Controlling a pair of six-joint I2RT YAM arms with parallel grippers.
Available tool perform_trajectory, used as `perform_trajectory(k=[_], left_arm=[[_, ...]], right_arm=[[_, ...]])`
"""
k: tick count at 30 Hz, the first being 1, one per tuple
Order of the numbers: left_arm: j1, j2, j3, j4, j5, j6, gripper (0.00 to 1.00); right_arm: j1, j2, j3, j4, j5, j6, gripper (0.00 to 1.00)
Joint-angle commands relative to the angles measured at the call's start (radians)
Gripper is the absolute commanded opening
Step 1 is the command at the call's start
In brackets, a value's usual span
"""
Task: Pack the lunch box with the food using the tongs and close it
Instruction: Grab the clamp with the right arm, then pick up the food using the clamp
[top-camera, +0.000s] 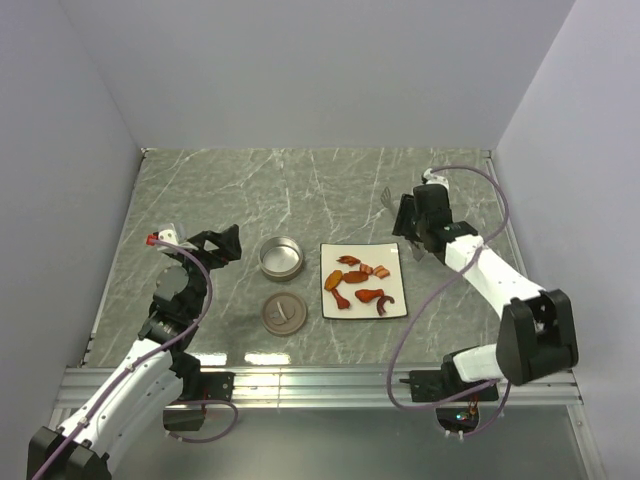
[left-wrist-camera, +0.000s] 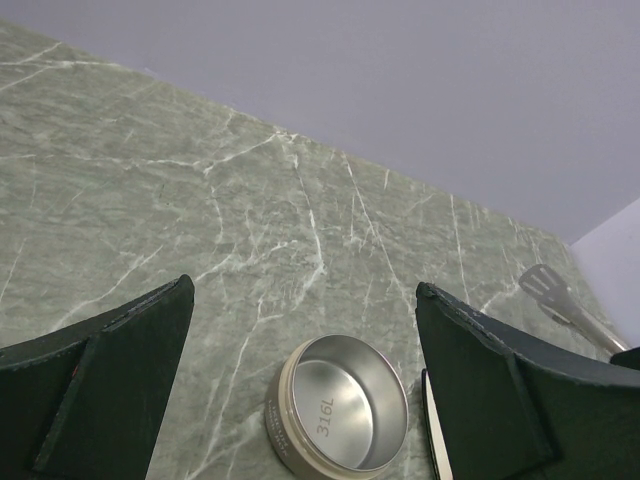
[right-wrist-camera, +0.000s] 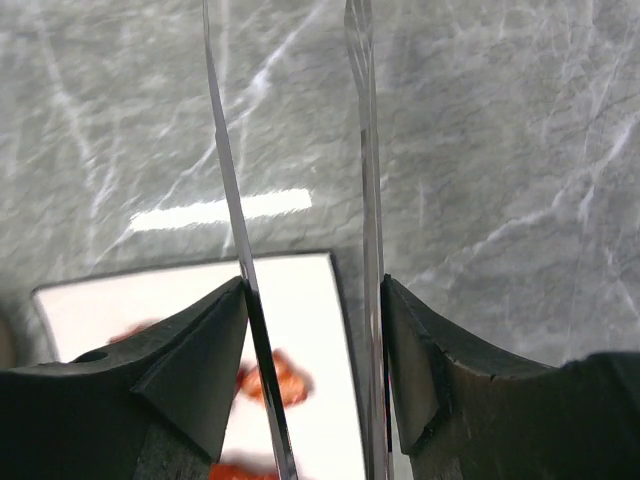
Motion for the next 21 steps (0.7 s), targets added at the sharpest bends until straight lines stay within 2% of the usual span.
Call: perform_trajectory(k=[1,6,13,21], left_arm=[[-0.003,0.001,0.001,0.045,-0.001,-0.005,0.99],[-0.003,0.035,0.009,0.054,-0.004,-0.005,1.0],[-0.003,0.064,0.015,0.068,0.024,-0.007,1.0],[-0.004,0.05,0.012,0.059,0.039,-0.01,1.0]], right_arm=[[0.043,-0.131,-0.013,-0.001,0.034,0.008,0.62],[0.135,-0.266,-0.067,-0.038,0.038,0.032,0.61],[0.339,-0.43,-0.137,-0.162,0.115,0.121,0.57],[0.572,-0.532,-0.162,-0.281,0.162,0.218,0.57]])
